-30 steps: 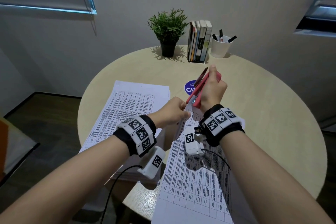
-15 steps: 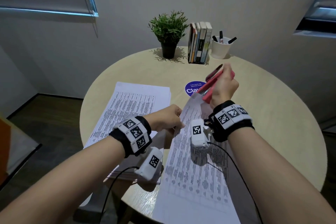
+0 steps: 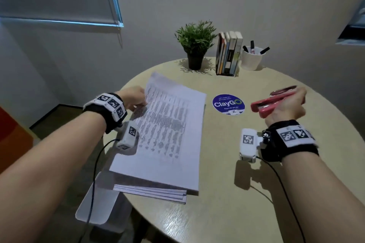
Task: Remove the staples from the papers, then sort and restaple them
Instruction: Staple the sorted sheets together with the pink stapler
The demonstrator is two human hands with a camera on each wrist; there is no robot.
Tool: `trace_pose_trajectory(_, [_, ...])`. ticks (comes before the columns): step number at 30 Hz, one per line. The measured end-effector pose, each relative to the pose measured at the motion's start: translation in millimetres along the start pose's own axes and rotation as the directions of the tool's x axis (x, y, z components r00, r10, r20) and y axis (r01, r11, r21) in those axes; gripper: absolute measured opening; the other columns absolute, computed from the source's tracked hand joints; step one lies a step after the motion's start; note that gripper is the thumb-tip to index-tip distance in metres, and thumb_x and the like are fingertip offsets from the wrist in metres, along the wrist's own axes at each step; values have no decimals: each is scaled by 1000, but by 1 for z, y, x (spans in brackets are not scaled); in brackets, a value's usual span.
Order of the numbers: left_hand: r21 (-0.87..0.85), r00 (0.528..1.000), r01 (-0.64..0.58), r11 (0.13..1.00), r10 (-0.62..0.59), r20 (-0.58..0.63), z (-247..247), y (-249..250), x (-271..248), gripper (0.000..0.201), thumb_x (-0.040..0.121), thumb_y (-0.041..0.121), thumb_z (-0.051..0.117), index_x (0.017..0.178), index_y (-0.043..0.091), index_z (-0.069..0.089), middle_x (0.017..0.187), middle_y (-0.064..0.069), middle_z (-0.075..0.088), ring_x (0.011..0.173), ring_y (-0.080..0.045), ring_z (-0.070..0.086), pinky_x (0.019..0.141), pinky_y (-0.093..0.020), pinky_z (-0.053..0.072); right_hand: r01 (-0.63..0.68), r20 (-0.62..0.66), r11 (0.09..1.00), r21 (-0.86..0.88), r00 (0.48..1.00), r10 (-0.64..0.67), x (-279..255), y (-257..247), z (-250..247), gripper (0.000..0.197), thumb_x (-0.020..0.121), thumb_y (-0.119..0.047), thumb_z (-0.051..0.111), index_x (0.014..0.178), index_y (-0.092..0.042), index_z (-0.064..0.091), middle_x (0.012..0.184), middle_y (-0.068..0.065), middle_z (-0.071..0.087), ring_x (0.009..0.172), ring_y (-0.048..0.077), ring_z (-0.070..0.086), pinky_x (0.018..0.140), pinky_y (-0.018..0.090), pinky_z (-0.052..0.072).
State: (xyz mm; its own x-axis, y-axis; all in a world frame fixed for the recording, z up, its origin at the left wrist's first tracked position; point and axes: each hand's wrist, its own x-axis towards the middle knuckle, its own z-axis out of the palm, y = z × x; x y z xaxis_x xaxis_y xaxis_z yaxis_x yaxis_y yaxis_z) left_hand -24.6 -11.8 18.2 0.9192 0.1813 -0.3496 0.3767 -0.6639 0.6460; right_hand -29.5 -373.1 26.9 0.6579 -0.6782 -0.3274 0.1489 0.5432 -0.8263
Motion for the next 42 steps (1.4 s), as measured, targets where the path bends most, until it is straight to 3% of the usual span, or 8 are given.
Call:
trace_pose_trajectory(7, [177, 994, 110, 978, -107, -30, 11, -40, 17, 12, 94, -5, 46, 85, 0, 53, 77, -16, 57, 63, -26, 57, 50, -29, 45, -203, 13, 949, -241, 977, 213, -6, 47, -6, 42, 89, -46, 51, 100, -8, 63, 82, 8, 69, 61, 23, 64, 56, 27, 51])
trace_pose_trajectory(16, [331, 990, 125, 935, -97, -99, 12, -36, 17, 17, 92, 0, 45, 76, -1, 50, 79, -16, 55, 65, -26, 52, 55, -29, 40, -155, 209, 741, -654, 904, 373, -14, 79, 9, 17, 84, 1, 49, 95, -9, 59, 76, 12, 52, 59, 22, 45, 54, 32, 44])
trace_pose_trajectory(18, [386, 982, 151, 910, -93, -164, 15, -33, 14, 11, 88, 8, 56, 91, -1, 51, 101, -20, 56, 86, -31, 57, 69, -34, 46, -104, 255, 711, -695, 890, 379, -20, 89, 14, 16, 81, 5, 46, 80, -8, 54, 65, 11, 46, 55, 20, 42, 56, 30, 39])
trace_pose_trajectory(21, [505, 969, 100, 858, 32, -246, 27, -28, 18, 73, 79, 35, 74, 134, 6, 36, 134, -17, 42, 124, -34, 41, 99, -48, 40, -1, 329, 705, -710, 884, 332, -22, 109, 22, 19, 85, -1, 49, 70, -11, 55, 63, 10, 50, 50, 20, 44, 55, 32, 38])
trace_pose_trajectory(24, [561, 964, -134, 817, 238, -115, 48, -12, 18, 84, 80, 46, 70, 146, 14, 29, 148, -14, 31, 135, -32, 31, 108, -51, 31, 73, 352, 644, -761, 881, 317, -3, 143, 30, 8, 81, -15, 56, 76, -9, 58, 75, 14, 59, 56, 24, 54, 58, 34, 48])
trace_pose_trajectory(27, [605, 945, -306, 735, 313, 98, 78, 5, 16, 84, 85, 50, 62, 151, 21, 19, 159, -9, 11, 145, -30, 13, 113, -54, 20, 127, 331, 526, -841, 890, 315, 8, 167, 40, 41, 65, -34, 58, 98, -8, 62, 104, 15, 65, 87, 31, 64, 80, 43, 56])
trace_pose_trajectory(30, [614, 908, -416, 671, 345, 239, 102, 10, 17, 65, 90, 45, 55, 144, 19, 29, 153, -7, 18, 145, -32, 10, 110, -62, 20, 212, 324, 372, -903, 907, 268, -27, 148, 45, 47, 83, -31, 59, 124, -6, 55, 130, 18, 51, 117, 36, 51, 100, 42, 46])
trace_pose_trajectory(42, [614, 908, -414, 672, 262, 326, 109, 7, 26, 64, 96, 45, 45, 148, 22, 17, 160, -1, -1, 147, -28, -2, 106, -70, 18, 164, 218, 259, -952, 956, 194, 4, 108, 17, 51, 92, -32, 51, 135, -7, 46, 142, 18, 39, 129, 36, 37, 108, 40, 34])
